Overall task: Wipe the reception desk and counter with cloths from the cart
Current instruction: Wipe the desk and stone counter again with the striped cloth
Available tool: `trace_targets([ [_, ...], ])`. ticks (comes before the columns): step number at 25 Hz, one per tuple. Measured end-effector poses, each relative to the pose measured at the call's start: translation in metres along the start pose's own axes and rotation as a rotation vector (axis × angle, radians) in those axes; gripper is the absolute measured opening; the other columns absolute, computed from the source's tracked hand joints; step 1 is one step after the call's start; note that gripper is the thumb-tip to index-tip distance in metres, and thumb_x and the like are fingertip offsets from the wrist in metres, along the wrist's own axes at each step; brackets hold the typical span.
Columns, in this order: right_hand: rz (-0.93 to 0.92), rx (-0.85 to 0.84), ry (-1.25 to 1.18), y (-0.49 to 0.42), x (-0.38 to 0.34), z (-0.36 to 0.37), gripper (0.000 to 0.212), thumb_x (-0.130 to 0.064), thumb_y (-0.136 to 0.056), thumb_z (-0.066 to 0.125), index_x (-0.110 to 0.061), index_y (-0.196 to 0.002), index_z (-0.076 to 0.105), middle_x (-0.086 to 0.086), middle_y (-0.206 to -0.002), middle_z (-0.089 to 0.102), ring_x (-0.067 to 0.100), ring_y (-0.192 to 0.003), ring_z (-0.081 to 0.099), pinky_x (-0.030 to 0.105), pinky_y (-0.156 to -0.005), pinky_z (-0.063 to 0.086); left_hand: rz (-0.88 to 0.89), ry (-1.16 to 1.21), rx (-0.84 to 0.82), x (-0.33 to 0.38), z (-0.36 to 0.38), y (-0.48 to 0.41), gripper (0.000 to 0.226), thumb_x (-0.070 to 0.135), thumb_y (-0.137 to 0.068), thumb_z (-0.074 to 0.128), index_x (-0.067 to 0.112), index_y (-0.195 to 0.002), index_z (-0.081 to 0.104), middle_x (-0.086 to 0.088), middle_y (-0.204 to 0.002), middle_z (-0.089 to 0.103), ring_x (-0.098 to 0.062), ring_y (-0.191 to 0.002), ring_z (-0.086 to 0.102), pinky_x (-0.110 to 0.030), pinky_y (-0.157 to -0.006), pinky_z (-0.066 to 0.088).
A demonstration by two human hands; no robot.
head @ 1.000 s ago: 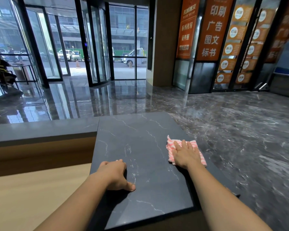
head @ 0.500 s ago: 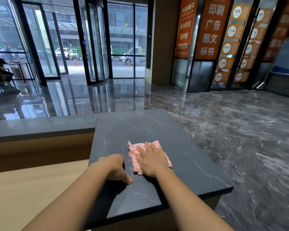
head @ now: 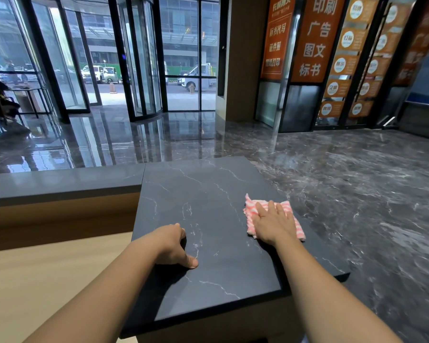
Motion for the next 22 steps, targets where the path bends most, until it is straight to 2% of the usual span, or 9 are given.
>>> trace_targets([
  [6, -0.197, -0.004, -0.029, 0.05, -0.077, 0.02, 0.053, -0.042, -0.103, 0.016, -0.033, -0.155, 0.008, 0.004, -0.163, -0.005, 0.023, -0.15, -0.01, 0.045, -0.119, -0.008, -0.004, 0.027, 0.005, -0.001, 0.002, 0.001, 0.088, 0.051, -0.075, 0.075, 0.011, -0.145, 0.037, -0.004, -0.151, 0.037, -0.025, -0.135, 0.04, -0.035, -0.108, 0.035],
  [9, -0.284, -0.019, 0.005, 0.068, -0.1, 0.026, 0.054, -0.039, -0.103, 0.017, -0.031, -0.155, 0.007, 0.005, -0.163, -0.005, 0.024, -0.149, -0.01, 0.046, -0.119, -0.008, -0.019, -0.004, -0.003, 0.003, 0.001, 0.0, 0.079, 0.048, -0.075, 0.076, 0.009, -0.138, 0.047, -0.008, -0.143, 0.047, -0.021, -0.115, 0.051, -0.031, -0.095, 0.04],
  [11, -0.333, -0.031, 0.022, 0.072, -0.101, 0.026, 0.054, -0.038, -0.103, 0.019, -0.031, -0.155, 0.008, 0.005, -0.163, -0.004, 0.024, -0.15, -0.009, 0.046, -0.119, -0.006, -0.025, -0.027, -0.012, 0.006, 0.0, -0.001, 0.073, 0.046, -0.076, 0.076, 0.009, -0.133, 0.051, -0.009, -0.137, 0.052, -0.018, -0.102, 0.05, -0.029, -0.088, 0.039],
  [13, -0.368, -0.037, 0.013, 0.07, -0.09, 0.024, 0.053, -0.039, -0.103, 0.018, -0.032, -0.154, 0.01, 0.004, -0.163, -0.002, 0.022, -0.15, -0.007, 0.044, -0.12, -0.003, -0.044, -0.016, -0.019, 0.006, -0.001, -0.001, 0.073, 0.047, -0.075, 0.076, 0.01, -0.133, 0.051, -0.006, -0.133, 0.054, -0.022, -0.109, 0.054, -0.031, -0.094, 0.043],
  [16, -0.313, -0.018, 0.012, 0.059, -0.046, 0.017, 0.052, -0.043, -0.103, 0.018, -0.035, -0.154, 0.012, 0.002, -0.163, 0.001, 0.02, -0.15, -0.003, 0.043, -0.121, -0.001, -0.076, 0.047, -0.034, 0.006, -0.002, -0.001, 0.082, 0.048, -0.075, 0.077, 0.01, -0.14, 0.044, -0.005, -0.143, 0.046, -0.027, -0.125, 0.049, -0.035, -0.103, 0.04],
  [22, -0.094, 0.009, 0.066, 0.039, 0.053, -0.005, 0.053, -0.046, -0.103, 0.015, -0.031, -0.154, 0.013, 0.004, -0.163, 0.005, 0.022, -0.15, 0.003, 0.041, -0.121, 0.004, -0.083, 0.053, -0.037, 0.003, 0.001, 0.0, 0.084, 0.05, -0.075, 0.075, 0.01, -0.141, 0.042, -0.006, -0.147, 0.042, -0.027, -0.13, 0.045, -0.037, -0.106, 0.037],
])
Point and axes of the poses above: each hand's wrist, its own y-axis away from the middle knuckle, its own z-axis out of the palm, x = y × z, the point moved 1 cm from there along -y, towards the middle knuckle
